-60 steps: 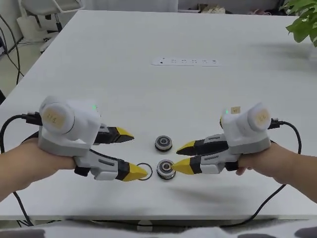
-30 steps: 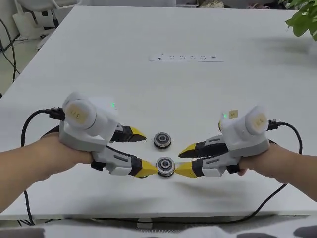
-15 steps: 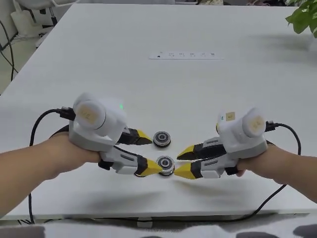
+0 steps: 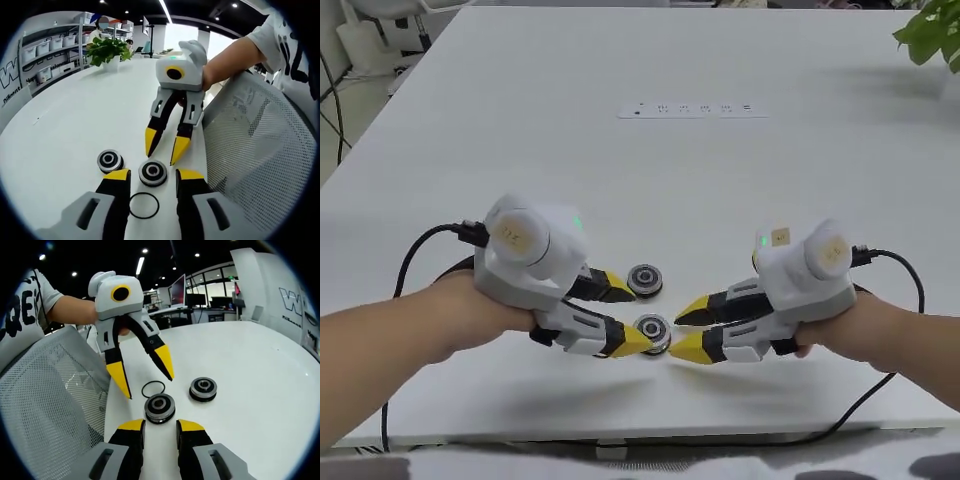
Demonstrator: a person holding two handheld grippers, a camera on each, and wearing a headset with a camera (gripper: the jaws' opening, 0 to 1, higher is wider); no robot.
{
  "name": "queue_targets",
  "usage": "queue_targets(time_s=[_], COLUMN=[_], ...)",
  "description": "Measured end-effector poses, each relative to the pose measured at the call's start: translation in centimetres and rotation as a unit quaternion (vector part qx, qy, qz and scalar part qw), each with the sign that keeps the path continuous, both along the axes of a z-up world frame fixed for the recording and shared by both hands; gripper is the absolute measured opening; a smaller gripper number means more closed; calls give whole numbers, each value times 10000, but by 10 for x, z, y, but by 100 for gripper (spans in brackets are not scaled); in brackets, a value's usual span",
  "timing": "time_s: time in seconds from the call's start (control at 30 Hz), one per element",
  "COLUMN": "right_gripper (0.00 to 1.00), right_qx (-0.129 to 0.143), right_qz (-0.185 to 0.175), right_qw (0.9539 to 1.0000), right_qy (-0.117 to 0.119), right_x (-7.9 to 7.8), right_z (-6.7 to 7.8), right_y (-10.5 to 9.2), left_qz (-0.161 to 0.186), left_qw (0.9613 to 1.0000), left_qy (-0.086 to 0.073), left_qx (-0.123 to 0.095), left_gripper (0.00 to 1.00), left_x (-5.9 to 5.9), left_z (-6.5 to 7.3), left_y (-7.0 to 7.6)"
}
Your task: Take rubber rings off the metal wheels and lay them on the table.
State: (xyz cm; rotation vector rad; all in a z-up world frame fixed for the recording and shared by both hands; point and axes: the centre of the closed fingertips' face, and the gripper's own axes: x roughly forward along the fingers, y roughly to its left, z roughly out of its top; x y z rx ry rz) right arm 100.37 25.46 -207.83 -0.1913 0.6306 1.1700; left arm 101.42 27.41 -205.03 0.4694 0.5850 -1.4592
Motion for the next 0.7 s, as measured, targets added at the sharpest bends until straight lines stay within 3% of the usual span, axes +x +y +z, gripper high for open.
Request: queue_targets(time_s=[0.7], right_gripper=[23], right_qx=[1], right_qz=[-15], right_qw=[10000], right_qy=[33], right_x=[-2], right_z=[-2], right_y=[-1], left_qz=[-127], left_qw=[9997], left_qy=[138], left_qx=[152], left_gripper=[21], left_x=[-7], left_z=[-14], left_y=[-11])
